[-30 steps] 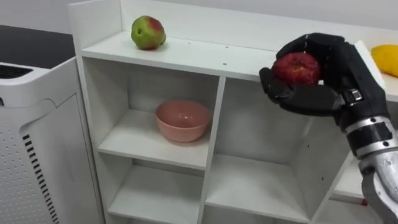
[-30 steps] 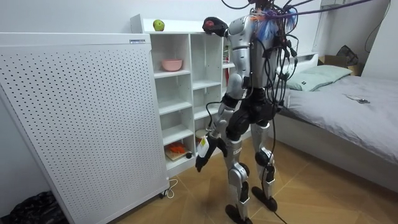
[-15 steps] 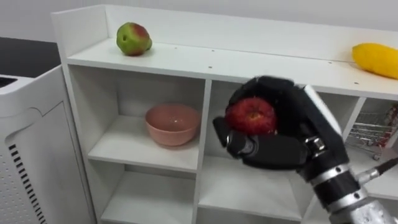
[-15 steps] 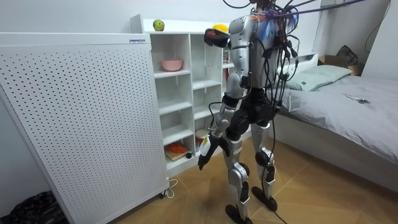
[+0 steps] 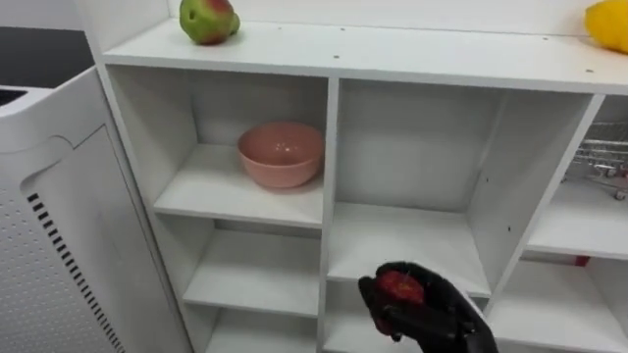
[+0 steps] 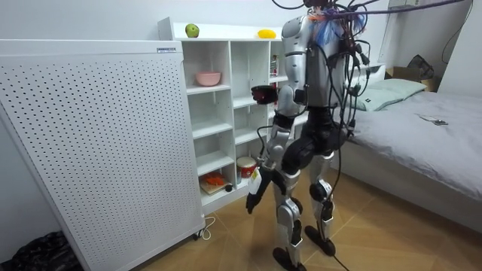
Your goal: Arrange fruit in the closet
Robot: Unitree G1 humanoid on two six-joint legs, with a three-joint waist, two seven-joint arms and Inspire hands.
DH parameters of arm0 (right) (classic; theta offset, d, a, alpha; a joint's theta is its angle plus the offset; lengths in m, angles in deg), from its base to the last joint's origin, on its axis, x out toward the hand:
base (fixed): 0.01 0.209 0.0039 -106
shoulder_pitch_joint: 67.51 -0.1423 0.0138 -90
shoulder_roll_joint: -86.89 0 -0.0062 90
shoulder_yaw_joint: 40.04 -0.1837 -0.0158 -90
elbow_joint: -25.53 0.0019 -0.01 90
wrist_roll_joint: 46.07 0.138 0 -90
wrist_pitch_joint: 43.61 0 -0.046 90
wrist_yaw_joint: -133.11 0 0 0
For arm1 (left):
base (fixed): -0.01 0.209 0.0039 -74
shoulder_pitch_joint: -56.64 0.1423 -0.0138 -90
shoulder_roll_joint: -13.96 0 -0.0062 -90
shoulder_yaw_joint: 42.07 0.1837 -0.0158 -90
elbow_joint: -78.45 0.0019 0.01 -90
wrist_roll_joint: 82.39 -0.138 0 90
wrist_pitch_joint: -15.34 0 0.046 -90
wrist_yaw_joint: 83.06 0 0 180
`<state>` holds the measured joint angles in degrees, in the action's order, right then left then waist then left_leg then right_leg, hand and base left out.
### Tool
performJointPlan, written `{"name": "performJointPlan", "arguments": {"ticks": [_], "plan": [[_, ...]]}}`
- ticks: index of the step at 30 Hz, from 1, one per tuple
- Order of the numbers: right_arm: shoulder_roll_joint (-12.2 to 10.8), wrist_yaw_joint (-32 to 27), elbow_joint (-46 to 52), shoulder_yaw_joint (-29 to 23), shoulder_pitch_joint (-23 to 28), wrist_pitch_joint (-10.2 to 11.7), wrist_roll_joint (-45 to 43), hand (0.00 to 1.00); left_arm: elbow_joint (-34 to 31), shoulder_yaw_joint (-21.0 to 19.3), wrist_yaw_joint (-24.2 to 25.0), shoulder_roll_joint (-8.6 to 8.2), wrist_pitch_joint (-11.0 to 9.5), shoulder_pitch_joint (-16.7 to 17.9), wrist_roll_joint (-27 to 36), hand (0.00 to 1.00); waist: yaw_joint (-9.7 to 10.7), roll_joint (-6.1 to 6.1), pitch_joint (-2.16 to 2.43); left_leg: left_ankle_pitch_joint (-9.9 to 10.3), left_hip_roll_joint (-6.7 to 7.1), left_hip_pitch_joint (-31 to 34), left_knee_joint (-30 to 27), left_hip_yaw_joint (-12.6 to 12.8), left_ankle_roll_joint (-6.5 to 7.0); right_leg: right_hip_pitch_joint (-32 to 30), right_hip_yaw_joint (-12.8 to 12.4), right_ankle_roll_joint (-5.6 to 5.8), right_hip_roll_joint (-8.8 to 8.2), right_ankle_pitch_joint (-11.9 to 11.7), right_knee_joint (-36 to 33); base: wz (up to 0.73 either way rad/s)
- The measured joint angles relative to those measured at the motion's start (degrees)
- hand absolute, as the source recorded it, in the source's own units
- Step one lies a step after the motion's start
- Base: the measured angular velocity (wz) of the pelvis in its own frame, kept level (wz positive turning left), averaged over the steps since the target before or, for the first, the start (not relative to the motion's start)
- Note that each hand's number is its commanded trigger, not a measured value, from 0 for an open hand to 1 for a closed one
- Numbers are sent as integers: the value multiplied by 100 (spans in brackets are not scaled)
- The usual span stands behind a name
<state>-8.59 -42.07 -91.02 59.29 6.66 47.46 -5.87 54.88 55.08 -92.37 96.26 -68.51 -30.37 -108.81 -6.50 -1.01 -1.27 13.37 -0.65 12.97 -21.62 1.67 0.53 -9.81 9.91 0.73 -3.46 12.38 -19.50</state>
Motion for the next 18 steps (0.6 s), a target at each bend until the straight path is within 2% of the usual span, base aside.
{"name": "performJointPlan", "arguments": {"ticks": [2, 5, 9, 12, 15, 17, 18], "plan": [[-91, -101, -768, -148, -485, 3, 456, 100, 0, 5, 1, -64, 5, -135, 5, 0, -27, 14, -38, -23, 15, 412, -210, 14, 38, -442, 135, -48, -71, 45, -302, 2], [-135, -117, -1387, -217, -921, 4, 1224, 100, -4, 166, 3, -70, 19, -230, 90, 0, -46, 40, -83, -28, 34, 919, -422, 71, 51, -1046, 110, -86, -162, 115, -765, -2], [-122, -236, -1711, -400, -1062, 2, 1831, 100, -20, 267, -9, -64, 43, -265, 305, 0, -94, 81, -116, -34, 44, 1488, -686, 82, 62, -1654, 138, -147, -245, 173, -1144, 7], [-80, -345, -1771, -472, -1153, 2, 2217, 100, -111, 422, -24, -56, 133, -241, 664, 0, -104, 103, -128, -57, 63, 1988, -902, 108, 75, -2210, 110, -175, -356, 306, -1449, 4], [-63, -457, -2012, -565, -1387, 1, 2305, 100, -249, 514, -23, -58, 144, -269, 1016, 0, -125, 119, -133, -103, 139, 2420, -1041, 148, 88, -2735, 38, -190, -441, 346, -1768, 7], [62, -523, -2222, -617, -1663, 1, 2745, 100, -257, 691, -24, -75, 115, -377, 1131, 0, -155, 195, -171, -117, 147, 2753, -1240, 190, 105, -3077, 16, -196, -507, 379, -2019, 9], [92, -539, -2257, -618, -1699, 2, 2879, 100, -261, 736, -30, -72, 107, -380, 1133, 0, -169, 202, -170, -121, 145, 2805, -1272, 239, 111, -3141, 26, -203, -529, 394, -2065, 5]]}}
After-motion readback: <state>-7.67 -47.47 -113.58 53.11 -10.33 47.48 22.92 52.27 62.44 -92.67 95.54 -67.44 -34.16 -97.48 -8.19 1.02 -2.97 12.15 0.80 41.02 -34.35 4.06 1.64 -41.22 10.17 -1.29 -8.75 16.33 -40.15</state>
